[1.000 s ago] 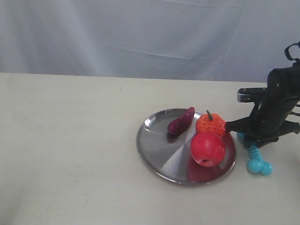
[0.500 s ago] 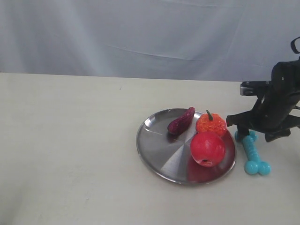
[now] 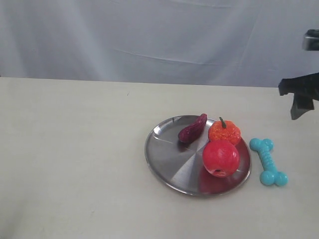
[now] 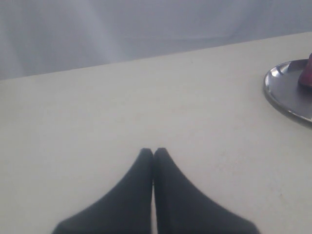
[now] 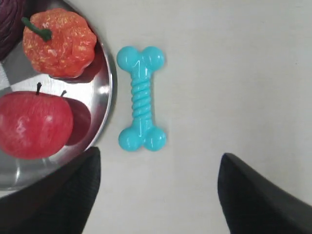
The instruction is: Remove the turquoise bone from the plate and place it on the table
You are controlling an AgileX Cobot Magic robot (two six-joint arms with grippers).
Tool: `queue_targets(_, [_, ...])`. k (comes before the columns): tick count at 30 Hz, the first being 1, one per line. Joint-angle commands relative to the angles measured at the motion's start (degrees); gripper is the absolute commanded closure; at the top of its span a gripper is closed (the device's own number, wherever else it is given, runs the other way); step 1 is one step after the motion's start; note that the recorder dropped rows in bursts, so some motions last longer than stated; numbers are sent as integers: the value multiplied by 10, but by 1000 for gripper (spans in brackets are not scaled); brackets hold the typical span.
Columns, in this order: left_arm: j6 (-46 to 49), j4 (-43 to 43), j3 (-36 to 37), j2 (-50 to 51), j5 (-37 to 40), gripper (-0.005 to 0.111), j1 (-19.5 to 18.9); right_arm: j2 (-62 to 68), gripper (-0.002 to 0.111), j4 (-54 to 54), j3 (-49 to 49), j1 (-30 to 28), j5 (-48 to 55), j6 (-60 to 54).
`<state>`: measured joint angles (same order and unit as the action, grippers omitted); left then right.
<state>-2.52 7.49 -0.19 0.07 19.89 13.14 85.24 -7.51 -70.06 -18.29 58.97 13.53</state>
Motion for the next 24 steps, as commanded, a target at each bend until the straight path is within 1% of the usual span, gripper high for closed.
queue_targets(1, [0,1,2,-1,0,107,1,-103,44,-5,32,30,36,29])
queue_targets(4, [0,1,2,-1,0,107,1,-174,44,0,64,71,46,59])
queue_targets(11, [0,1,2,-1,0,107,1,-356,44,13,164,192,58,104])
queue_targets(13, [0,1,2,-1,0,107,1,-402,48,16,188,223,62,124])
queue_targets(15, [0,1,2,-1,0,107,1,-451,57,16,211,248,62,135])
queue_targets(18, [0,1,2,-1,0,107,1,-505,77,16,234,273,55,141])
queue_targets(23, [0,1,2,-1,0,107,1,-555,109,17,242,287,21,140])
queue_targets(24, [0,1,2,-1,0,107,1,-559,108,19,242,287,13,141])
